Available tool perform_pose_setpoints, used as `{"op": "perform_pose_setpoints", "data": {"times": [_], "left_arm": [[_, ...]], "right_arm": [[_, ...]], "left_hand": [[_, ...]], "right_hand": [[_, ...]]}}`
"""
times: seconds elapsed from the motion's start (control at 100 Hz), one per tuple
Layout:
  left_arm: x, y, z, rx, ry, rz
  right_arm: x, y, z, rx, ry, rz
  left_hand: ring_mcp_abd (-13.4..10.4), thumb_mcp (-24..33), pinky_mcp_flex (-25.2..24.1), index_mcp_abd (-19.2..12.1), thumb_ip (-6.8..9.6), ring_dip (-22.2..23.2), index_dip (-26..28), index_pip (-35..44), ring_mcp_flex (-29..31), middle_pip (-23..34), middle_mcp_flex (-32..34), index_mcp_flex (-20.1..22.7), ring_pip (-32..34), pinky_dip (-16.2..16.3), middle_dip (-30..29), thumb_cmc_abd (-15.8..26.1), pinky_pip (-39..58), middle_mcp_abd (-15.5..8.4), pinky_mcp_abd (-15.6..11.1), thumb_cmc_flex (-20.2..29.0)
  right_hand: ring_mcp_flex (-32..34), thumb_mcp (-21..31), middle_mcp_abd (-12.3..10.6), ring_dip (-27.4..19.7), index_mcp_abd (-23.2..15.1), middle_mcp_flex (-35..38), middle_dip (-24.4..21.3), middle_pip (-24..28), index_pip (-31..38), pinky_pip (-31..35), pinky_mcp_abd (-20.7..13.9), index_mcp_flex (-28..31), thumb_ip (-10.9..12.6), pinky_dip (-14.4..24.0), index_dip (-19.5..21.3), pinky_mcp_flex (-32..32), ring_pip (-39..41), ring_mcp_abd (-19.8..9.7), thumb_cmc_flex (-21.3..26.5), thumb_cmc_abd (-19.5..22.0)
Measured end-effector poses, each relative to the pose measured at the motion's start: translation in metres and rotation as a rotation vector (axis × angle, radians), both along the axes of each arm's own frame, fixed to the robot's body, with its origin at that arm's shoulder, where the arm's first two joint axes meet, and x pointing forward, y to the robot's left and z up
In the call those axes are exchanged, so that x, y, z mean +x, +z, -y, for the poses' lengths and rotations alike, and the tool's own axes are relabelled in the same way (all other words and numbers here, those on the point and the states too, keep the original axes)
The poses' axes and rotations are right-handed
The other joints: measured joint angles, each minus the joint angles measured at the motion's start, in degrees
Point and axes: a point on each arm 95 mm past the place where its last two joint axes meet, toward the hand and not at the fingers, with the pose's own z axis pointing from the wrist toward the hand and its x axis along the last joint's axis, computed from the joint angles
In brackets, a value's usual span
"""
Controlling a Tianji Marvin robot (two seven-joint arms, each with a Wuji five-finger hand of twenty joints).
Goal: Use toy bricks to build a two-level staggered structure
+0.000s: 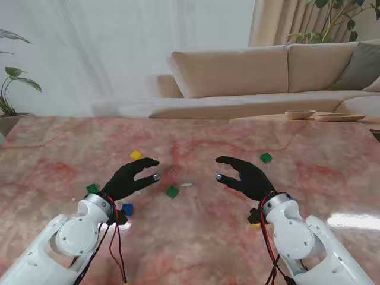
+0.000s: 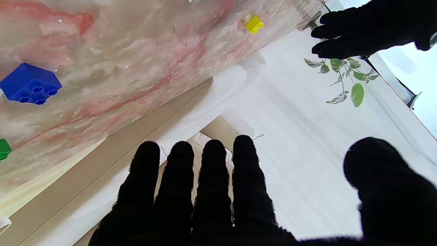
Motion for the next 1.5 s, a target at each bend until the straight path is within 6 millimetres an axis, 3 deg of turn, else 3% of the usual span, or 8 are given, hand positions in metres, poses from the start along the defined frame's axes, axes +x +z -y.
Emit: {"op": "perform_pose_setpoints", "data": {"times": [0.43,0.85,0.97,1.06,1.2,1.28,1.5], "left_arm": [[0.0,0.0,0.002,-0.004,-0.005,0.001],[0.0,-0.003,0.0,-0.01,-0.013,0.005],[-0.001,-0.004,-0.001,-0.009,-0.013,0.007],[-0.001,-0.004,-0.004,-0.01,-0.011,0.01],[0.0,-0.004,-0.007,-0.016,0.002,0.017],[0.0,-0.006,-0.008,-0.02,0.005,0.016],[0.003,-0.007,-0.009,-0.028,0.006,0.011]], "right_arm": [[-0.004,0.001,0.003,-0.034,-0.005,0.009],[-0.016,0.004,0.02,-0.102,-0.04,0.013],[-0.024,0.004,0.029,-0.201,-0.046,0.019],[-0.032,0.003,0.037,-0.3,-0.051,0.019],[-0.047,-0.001,0.047,-0.439,-0.05,-0.007],[-0.054,-0.006,0.05,-0.498,-0.055,-0.015],[-0.065,-0.019,0.061,-0.624,-0.126,-0.033]], "left_hand": [[0.0,0.0,0.0,0.0,0.0,0.0,0.0,0.0,0.0,0.0,0.0,0.0,0.0,0.01,0.0,0.0,0.0,0.0,0.0,0.0],[-0.01,0.0,0.0,0.0,0.0,0.0,0.0,-0.01,0.0,0.0,0.0,0.0,0.0,0.02,0.0,0.0,0.0,0.0,-0.03,0.0],[-0.01,0.0,0.0,0.0,0.0,0.0,0.0,-0.01,0.0,0.0,0.0,0.0,0.0,0.02,0.0,0.0,0.0,-0.01,-0.04,0.0],[-0.01,0.0,0.0,0.0,0.0,0.0,0.0,-0.01,0.0,0.0,0.0,0.0,0.0,0.02,0.0,0.0,0.0,-0.01,-0.05,0.0],[-0.01,0.0,0.0,0.0,0.0,0.0,0.0,-0.01,0.0,0.0,0.0,0.0,0.0,0.02,0.0,0.0,0.0,-0.01,-0.06,0.0],[-0.01,0.0,0.0,0.0,0.0,0.0,0.0,-0.01,0.0,0.01,0.0,0.0,0.0,0.02,0.0,0.0,0.0,-0.01,-0.06,0.0],[-0.01,0.0,0.0,0.0,0.0,0.0,0.0,-0.02,0.0,0.01,0.0,0.0,0.0,0.02,0.0,0.0,0.0,-0.01,-0.08,0.0]], "right_hand": [[0.05,-0.01,0.0,0.0,-0.03,0.15,0.0,0.01,0.05,1.29,0.08,0.01,0.0,0.0,0.0,0.62,0.38,0.0,0.05,0.0],[0.59,-0.03,0.0,0.0,-0.04,0.18,0.0,0.01,0.17,1.35,0.54,0.02,0.0,0.0,0.0,0.79,0.5,0.0,0.1,0.0],[0.71,-0.08,0.0,0.0,-0.06,0.85,0.0,0.5,0.74,1.36,0.65,0.04,0.0,0.06,0.0,0.88,0.61,0.0,0.21,-2.73],[3.3,-0.03,0.0,1.35,-0.06,1.85,0.85,1.83,1.33,3.79,1.96,0.05,0.07,2.09,0.0,1.45,2.59,0.07,2.42,-5.91],[8.39,0.0,0.0,6.73,-0.06,3.73,5.17,4.83,2.9,9.67,3.54,1.43,0.21,8.95,0.23,3.43,7.01,0.19,4.54,-11.71],[8.45,0.97,0.0,9.54,-0.06,3.76,7.88,6.59,3.5,11.31,3.6,1.74,0.31,12.44,0.86,3.91,8.45,0.19,6.75,-14.26],[9.47,1.83,0.0,15.4,1.99,1.98,13.81,11.11,3.46,13.92,3.61,0.88,0.23,20.26,1.51,3.9,16.4,0.01,7.36,-19.4]]}}
